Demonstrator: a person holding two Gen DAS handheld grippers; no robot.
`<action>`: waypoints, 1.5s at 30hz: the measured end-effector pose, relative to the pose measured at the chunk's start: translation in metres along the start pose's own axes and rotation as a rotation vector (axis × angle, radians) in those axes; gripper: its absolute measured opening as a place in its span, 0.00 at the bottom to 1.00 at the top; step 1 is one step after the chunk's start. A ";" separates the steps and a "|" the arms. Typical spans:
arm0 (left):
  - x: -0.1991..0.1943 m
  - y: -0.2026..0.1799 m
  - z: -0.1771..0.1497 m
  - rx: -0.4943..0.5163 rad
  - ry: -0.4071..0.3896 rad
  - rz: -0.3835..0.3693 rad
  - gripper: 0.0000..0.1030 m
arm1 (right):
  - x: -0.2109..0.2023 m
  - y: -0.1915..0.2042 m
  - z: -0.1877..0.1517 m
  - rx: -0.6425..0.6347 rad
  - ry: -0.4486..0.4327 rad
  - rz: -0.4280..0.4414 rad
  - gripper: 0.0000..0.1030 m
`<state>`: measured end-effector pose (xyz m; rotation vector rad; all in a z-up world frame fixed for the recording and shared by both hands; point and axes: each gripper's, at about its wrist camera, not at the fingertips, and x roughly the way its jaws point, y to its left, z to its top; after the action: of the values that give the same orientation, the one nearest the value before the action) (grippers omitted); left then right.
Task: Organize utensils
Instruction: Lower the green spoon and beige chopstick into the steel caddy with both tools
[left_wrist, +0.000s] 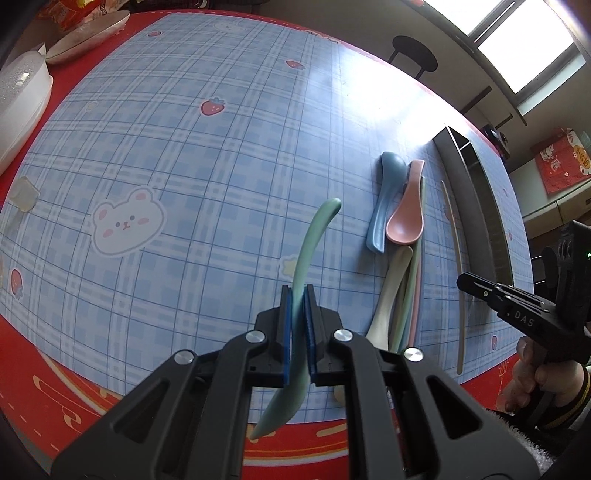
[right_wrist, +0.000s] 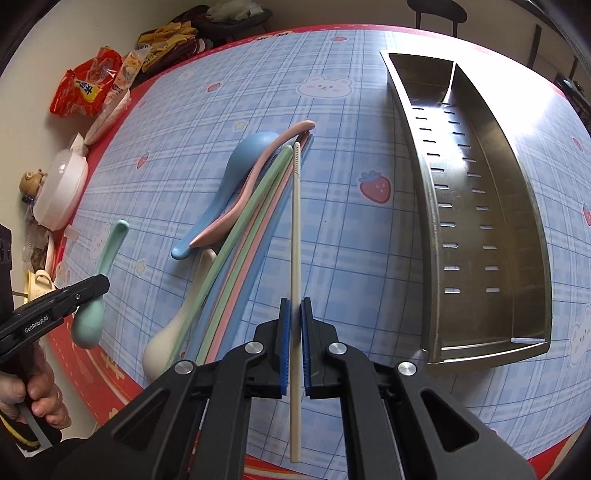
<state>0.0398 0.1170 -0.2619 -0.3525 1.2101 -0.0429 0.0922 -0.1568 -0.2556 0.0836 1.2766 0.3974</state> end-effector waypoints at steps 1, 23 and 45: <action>-0.001 -0.002 0.001 0.002 -0.001 -0.002 0.10 | -0.002 -0.001 -0.001 0.004 -0.007 0.003 0.06; 0.032 -0.177 0.114 0.003 0.061 -0.235 0.10 | -0.066 -0.096 0.066 0.002 -0.169 -0.102 0.06; 0.151 -0.253 0.166 -0.301 0.179 -0.339 0.10 | -0.020 -0.130 0.092 0.049 -0.068 -0.119 0.06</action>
<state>0.2861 -0.1145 -0.2748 -0.8297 1.3248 -0.1898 0.2060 -0.2701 -0.2464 0.0619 1.2176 0.2592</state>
